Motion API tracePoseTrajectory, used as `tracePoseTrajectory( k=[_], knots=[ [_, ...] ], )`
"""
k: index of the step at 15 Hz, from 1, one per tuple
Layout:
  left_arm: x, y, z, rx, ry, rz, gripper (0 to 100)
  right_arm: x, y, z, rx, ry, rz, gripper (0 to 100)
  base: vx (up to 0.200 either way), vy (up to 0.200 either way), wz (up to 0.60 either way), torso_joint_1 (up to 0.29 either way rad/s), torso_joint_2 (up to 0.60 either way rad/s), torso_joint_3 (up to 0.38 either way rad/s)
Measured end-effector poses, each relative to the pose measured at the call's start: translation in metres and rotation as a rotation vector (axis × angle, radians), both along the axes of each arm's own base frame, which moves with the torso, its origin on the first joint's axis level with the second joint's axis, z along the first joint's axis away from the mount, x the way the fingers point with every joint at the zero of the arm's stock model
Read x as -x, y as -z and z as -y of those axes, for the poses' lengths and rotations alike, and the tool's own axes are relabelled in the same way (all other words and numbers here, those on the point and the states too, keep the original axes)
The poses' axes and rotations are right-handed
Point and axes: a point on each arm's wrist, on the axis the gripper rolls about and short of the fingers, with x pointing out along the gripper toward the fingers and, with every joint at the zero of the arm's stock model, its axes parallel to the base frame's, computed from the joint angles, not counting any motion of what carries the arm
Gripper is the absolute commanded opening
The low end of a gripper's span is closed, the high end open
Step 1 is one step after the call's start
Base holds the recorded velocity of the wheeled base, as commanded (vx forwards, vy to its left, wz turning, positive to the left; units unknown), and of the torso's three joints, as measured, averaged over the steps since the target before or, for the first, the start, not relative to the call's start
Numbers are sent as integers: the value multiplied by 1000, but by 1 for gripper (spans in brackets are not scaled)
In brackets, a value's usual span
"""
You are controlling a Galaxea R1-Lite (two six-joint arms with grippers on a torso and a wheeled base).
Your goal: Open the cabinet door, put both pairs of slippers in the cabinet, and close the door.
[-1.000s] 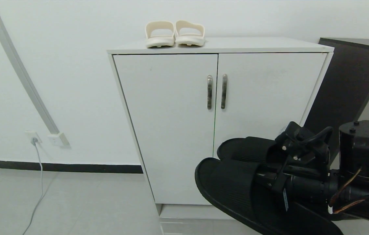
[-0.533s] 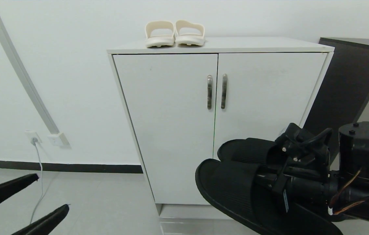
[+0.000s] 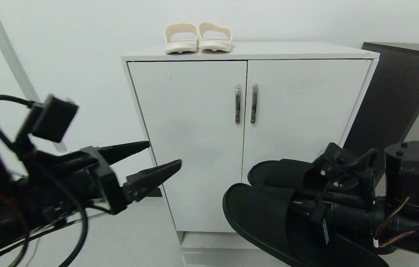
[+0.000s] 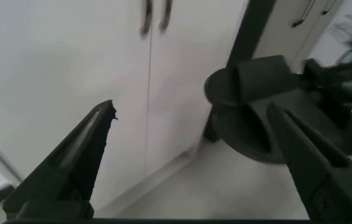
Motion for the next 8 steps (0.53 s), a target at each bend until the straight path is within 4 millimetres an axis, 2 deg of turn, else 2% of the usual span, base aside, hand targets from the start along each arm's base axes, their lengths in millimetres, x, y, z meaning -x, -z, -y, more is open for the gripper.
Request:
tracePoseTrajectory(
  k=[2,5,8],
  knots=[
    [-22,-4,24,30,42,-5,100,0,1,0,1,-1,-3,0,0,0,0,0,0,0],
    [-56,-20,55,77,80,-18,100,-1,2,2,2,8,-11,0,0,0,0,0,0,0],
    [-78,-36,78,63,169,-93,100,-5,3,7,-4,14,-18,0,0,0,0,0,0,0]
  ],
)
